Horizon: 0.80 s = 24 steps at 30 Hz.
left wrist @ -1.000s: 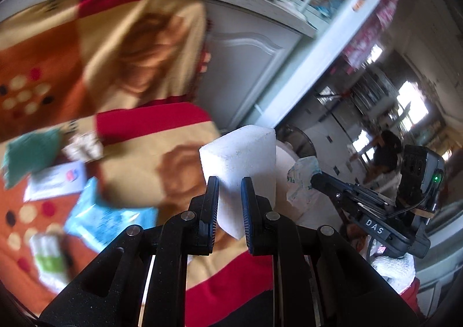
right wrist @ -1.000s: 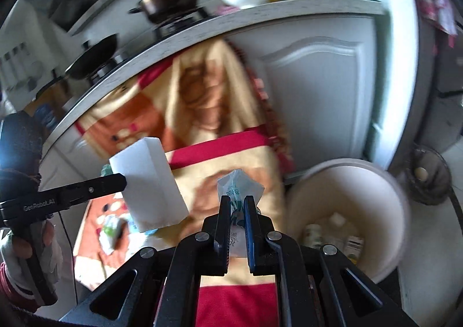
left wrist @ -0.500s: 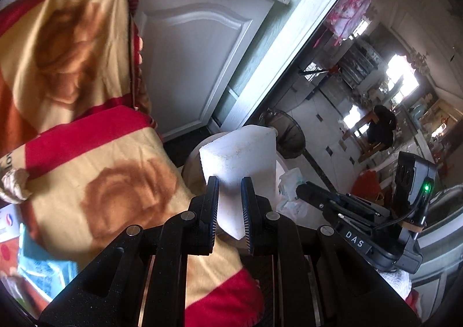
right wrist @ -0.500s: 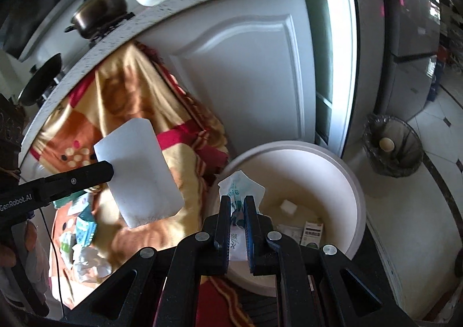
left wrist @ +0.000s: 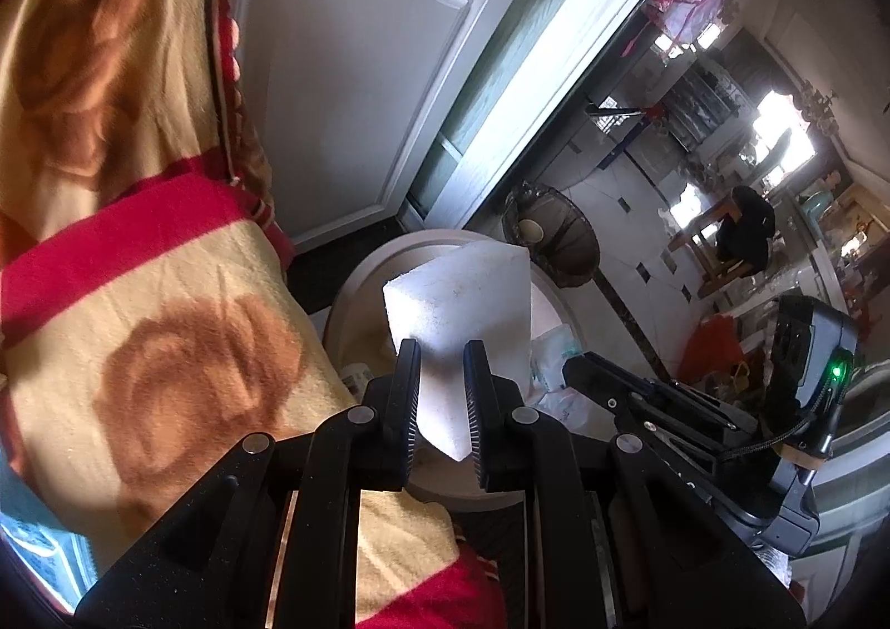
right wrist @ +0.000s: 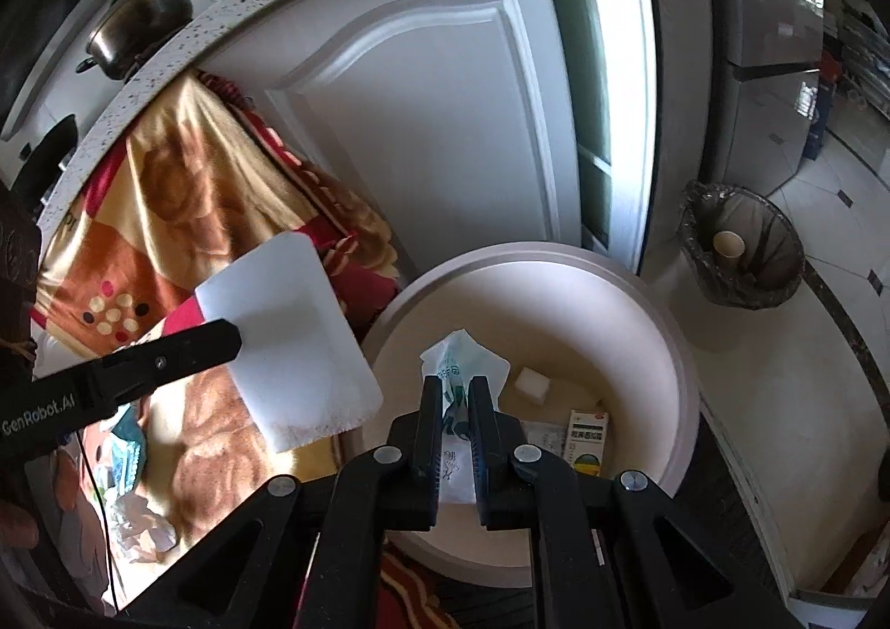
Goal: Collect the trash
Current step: 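Carry the sponge and wrapper over the white bin and open both tools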
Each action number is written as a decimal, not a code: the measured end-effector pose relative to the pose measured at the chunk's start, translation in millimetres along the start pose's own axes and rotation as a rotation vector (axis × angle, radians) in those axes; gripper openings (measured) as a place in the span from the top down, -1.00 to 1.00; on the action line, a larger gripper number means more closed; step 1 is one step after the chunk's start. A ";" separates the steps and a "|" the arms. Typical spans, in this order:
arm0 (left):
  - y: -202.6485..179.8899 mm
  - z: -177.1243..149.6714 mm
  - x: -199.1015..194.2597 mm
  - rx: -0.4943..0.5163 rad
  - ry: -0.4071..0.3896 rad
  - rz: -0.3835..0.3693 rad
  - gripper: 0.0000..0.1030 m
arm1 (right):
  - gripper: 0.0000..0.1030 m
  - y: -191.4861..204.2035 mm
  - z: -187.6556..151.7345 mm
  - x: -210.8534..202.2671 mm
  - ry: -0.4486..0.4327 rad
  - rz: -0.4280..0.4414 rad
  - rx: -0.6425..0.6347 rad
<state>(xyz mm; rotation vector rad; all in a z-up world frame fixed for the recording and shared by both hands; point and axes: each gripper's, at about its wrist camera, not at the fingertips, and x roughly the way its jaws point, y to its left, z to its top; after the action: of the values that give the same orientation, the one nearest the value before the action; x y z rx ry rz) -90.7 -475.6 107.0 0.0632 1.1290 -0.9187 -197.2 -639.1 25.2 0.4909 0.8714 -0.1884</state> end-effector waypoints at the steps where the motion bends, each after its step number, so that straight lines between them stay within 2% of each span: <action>1: 0.7 -0.1 1.5 -0.003 0.001 0.000 0.74 | 0.84 -0.7 0.2 0.3 0.001 -0.010 0.005; 5: 4.0 -1.8 2.7 -0.021 0.008 -0.005 0.72 | 0.52 -4.6 0.4 1.0 0.002 -0.027 0.013; 16: 3.7 -8.3 -12.1 -0.017 0.004 -0.013 0.59 | 0.50 7.0 -4.4 0.1 0.013 -0.008 0.005; 24: -4.9 -15.5 -42.2 0.006 -0.022 -0.032 0.34 | 0.35 21.0 -3.4 -12.1 -0.004 0.000 -0.023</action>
<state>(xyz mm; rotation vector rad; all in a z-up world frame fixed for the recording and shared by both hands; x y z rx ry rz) -110.3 -446.2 135.2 0.0401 1.1094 -0.9489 -199.8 -619.5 39.8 0.4693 0.8685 -0.1791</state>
